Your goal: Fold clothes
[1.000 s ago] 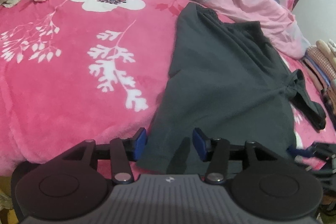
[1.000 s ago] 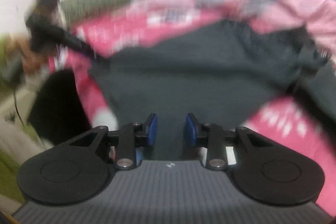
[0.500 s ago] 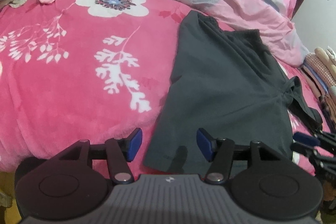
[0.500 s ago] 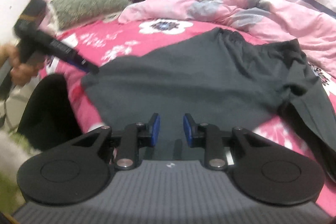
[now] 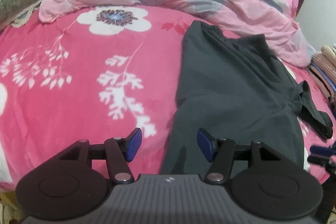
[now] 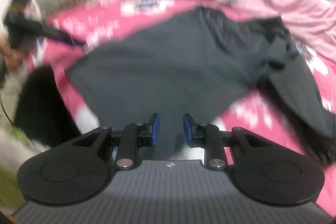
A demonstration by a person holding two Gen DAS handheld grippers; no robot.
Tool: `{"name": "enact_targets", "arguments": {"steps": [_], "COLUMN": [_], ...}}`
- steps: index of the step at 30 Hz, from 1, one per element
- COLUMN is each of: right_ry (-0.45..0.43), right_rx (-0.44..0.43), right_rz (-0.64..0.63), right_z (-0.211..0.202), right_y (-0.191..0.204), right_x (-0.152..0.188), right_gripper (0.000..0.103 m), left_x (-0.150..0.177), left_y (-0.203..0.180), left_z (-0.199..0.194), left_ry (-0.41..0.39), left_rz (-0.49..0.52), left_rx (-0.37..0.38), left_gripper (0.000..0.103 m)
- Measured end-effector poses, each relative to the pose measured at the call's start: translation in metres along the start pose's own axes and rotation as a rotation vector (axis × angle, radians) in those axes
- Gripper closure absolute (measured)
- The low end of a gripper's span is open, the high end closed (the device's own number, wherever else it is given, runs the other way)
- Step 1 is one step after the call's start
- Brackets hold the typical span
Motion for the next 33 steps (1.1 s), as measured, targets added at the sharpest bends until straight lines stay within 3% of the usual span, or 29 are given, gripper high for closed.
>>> {"name": "enact_targets", "arguments": {"steps": [4, 8, 12, 17, 20, 23, 27, 30, 33], "right_ry": [-0.066, 0.048, 0.063, 0.057, -0.042, -0.137, -0.236, -0.251, -0.157], "right_rx": [-0.006, 0.002, -0.012, -0.034, 0.024, 0.129, 0.149, 0.09, 0.044], "right_rz": [0.075, 0.157, 0.139, 0.184, 0.178, 0.189, 0.233, 0.299, 0.376], "right_z": [0.021, 0.054, 0.033, 0.01, -0.021, -0.049, -0.072, -0.067, -0.025], "right_y": [-0.006, -0.024, -0.022, -0.032, -0.048, -0.08, -0.136, -0.194, -0.259], "right_x": [-0.021, 0.004, 0.028, 0.035, 0.026, 0.012, -0.021, -0.053, -0.082], "right_gripper": [0.08, 0.08, 0.08, 0.078, 0.074, 0.061, 0.055, 0.047, 0.046], "left_x": [-0.013, -0.027, -0.04, -0.057, -0.063, -0.07, -0.08, -0.084, -0.086], "left_y": [-0.019, -0.037, -0.053, -0.087, -0.115, -0.142, -0.176, -0.194, -0.198], "left_z": [0.003, 0.01, 0.024, 0.05, 0.058, 0.07, 0.087, 0.104, 0.125], "left_ry": [-0.015, -0.019, -0.013, 0.013, 0.015, 0.022, 0.019, 0.011, 0.032], "left_rz": [0.066, 0.107, 0.139, 0.197, 0.268, 0.322, 0.362, 0.38, 0.353], "left_rx": [-0.032, -0.035, -0.005, 0.032, 0.065, 0.095, 0.152, 0.173, 0.193], "left_gripper": [0.043, 0.043, 0.042, 0.042, 0.042, 0.042, 0.042, 0.042, 0.042]}}
Point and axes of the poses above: each gripper's, at about its wrist camera, not at the fingertips, and z roughly the way its jaws point, y to its left, x to its underside, the point moved 7 cm from there along z, roughly the way its jaws point, and after that the axes turned 10 degrees about y, right-handed, at the moved point
